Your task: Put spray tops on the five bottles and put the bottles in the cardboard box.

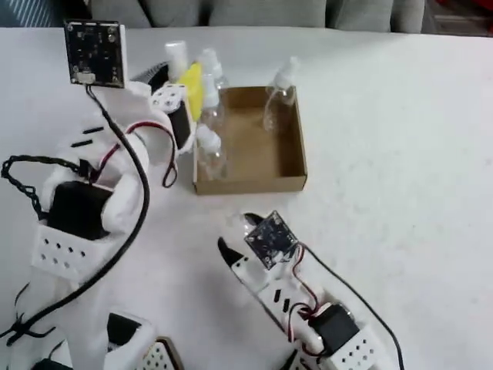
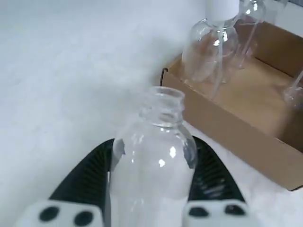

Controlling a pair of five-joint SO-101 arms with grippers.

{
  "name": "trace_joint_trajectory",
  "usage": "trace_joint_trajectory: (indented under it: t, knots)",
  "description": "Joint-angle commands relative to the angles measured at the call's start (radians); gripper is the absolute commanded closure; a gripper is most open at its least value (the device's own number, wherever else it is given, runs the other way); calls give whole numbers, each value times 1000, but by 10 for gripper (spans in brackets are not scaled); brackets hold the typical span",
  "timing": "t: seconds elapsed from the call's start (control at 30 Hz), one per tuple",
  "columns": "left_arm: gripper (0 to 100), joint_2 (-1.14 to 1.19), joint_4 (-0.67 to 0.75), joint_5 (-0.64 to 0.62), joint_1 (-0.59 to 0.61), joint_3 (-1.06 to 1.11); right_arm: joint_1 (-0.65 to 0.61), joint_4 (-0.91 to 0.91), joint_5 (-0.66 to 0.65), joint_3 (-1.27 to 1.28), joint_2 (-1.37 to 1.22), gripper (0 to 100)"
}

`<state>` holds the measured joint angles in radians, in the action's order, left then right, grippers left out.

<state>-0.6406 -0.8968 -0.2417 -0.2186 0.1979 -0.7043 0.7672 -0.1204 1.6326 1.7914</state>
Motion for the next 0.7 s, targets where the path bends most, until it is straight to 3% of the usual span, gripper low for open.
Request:
trace_joint_trajectory:
  t: [0.0, 0.1, 0.4, 0.67]
  knots:
    - [980, -8, 34, -132, -27, -14, -8, -24, -12, -14, 10, 982]
    - [980, -31, 54, -193, -27, 58, -8, -24, -12, -14, 10, 982]
    - [980, -254, 227, -181, -27, 348, 61, -24, -9, -14, 10, 982]
    - [980, -312, 384, -186, -28, 503, 64, -24, -6, -14, 10, 982]
